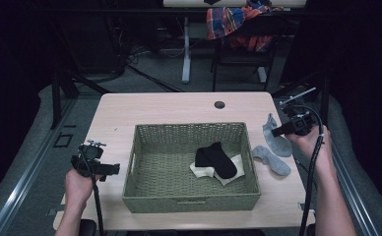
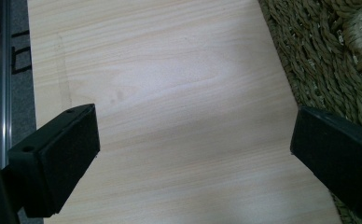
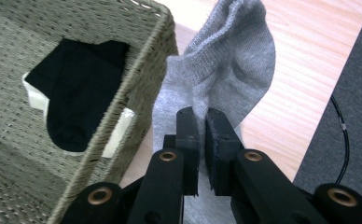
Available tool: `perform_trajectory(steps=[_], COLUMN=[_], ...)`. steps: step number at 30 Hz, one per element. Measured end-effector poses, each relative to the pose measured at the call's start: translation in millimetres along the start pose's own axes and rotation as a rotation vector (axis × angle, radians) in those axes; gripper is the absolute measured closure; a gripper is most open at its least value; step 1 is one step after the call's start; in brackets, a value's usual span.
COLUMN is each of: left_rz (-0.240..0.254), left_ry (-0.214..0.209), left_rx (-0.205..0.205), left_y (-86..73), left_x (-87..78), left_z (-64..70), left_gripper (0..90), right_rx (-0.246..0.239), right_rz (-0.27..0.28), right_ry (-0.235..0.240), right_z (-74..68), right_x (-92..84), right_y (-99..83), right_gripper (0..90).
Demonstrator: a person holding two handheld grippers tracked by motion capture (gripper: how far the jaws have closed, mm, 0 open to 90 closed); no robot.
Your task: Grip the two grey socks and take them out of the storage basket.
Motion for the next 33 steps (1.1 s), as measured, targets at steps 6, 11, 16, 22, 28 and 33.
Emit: perform_trajectory(steps=[6,11,16,22,28,33], left_rz=[0.001,0.001,0.002,0.002,0.001,0.002], left_ry=[0.003,0.001,0.002,0.001,0.0,0.001], left_rx=[-0.001,0.0,0.0,0.0,0.001,-0.001], left_y=[-0.2,-0.2,-0.2,-0.1,0.1,-0.1], left_x=[-0.3,-0.5,-0.5,-0.7,-0.6,-0.5], left_z=[-0.5,-0.4,-0.5,-0.2,0.1,-0.1], left_gripper=[1.5,1.5,1.5,1.5,1.5,1.5], right_rx=[0.015,0.026,0.034,0.048,0.075,0.077], right_rz=[-0.014,-0.037,-0.061,-0.094,-0.109,-0.143], right_ry=[-0.022,-0.035,-0.042,-0.053,-0.053,-0.062], right_z=[9.3,17.5,23.4,28.2,37.3,43.0], right_x=[6.7,15.0,26.1,45.6,62.2,74.5], right_y=[-2.0,-4.8,-8.0,-12.9,-17.7,-22.5], right_gripper=[85.2,85.2,85.2,85.2,85.2,85.1])
Point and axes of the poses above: each handheld gripper's, and its own axes: x roughly forward along the jaws, y roughly out of its top, z roughly to its right, the point moved 8 cm from there along x, roughly forward along the jaws, and after that the axes turned 15 degrees about x, right-handed, at the moved point
